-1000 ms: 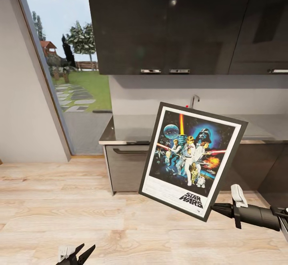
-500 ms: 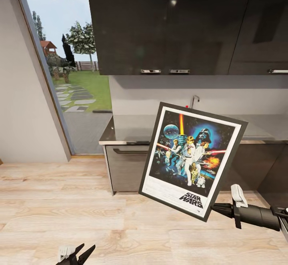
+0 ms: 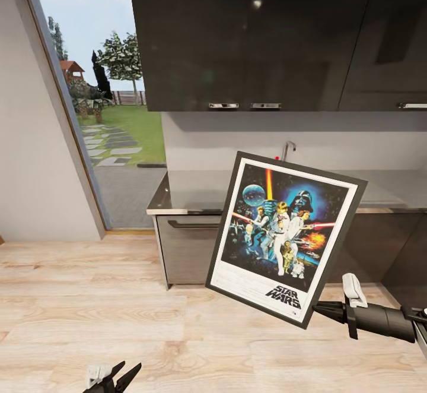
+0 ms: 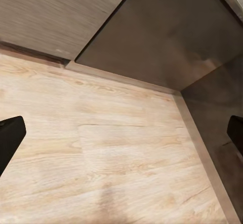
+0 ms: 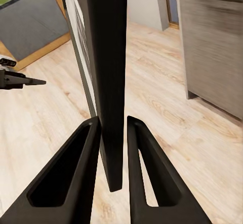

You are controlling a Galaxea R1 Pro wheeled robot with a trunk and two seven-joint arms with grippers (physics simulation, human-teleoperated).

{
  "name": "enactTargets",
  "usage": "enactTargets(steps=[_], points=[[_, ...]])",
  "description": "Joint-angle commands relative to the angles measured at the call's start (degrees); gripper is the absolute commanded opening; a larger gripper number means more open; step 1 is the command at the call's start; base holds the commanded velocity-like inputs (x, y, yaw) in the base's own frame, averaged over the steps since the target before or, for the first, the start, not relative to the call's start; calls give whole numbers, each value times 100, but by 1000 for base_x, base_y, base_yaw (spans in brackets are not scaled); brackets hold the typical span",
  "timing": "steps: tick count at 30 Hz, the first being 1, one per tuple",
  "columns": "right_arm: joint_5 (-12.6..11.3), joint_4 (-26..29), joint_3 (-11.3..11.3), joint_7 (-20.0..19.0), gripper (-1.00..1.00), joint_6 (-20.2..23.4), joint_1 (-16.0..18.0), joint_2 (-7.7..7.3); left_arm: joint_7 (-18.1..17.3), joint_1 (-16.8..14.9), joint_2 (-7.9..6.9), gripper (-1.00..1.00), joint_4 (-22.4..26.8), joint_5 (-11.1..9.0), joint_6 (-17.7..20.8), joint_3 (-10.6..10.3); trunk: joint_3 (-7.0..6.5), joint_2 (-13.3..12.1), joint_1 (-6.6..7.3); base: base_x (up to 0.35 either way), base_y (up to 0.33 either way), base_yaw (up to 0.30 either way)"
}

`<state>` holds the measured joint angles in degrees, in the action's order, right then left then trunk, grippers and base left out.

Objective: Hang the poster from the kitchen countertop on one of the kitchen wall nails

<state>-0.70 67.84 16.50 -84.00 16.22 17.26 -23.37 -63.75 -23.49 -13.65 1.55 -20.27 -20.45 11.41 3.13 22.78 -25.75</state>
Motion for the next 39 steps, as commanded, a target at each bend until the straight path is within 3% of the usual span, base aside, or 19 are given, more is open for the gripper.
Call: enactTargets(steps=[1,17,39], points=[[-9,1,3,-29,-100,74,6,-1,-15,-6,-3,100,-6,40,-29,45,13,13,-4,0,0,0],[-17,1,3,-31,-100,58,7,-1,-15,-6,-4,100,-6,40,-29,45,13,13,-4,93,116,11],[-18,1,-6,-29,-100,48,6,5,-15,-6,-5,100,-6,40,-22,45,13,13,-4,152,265,269]])
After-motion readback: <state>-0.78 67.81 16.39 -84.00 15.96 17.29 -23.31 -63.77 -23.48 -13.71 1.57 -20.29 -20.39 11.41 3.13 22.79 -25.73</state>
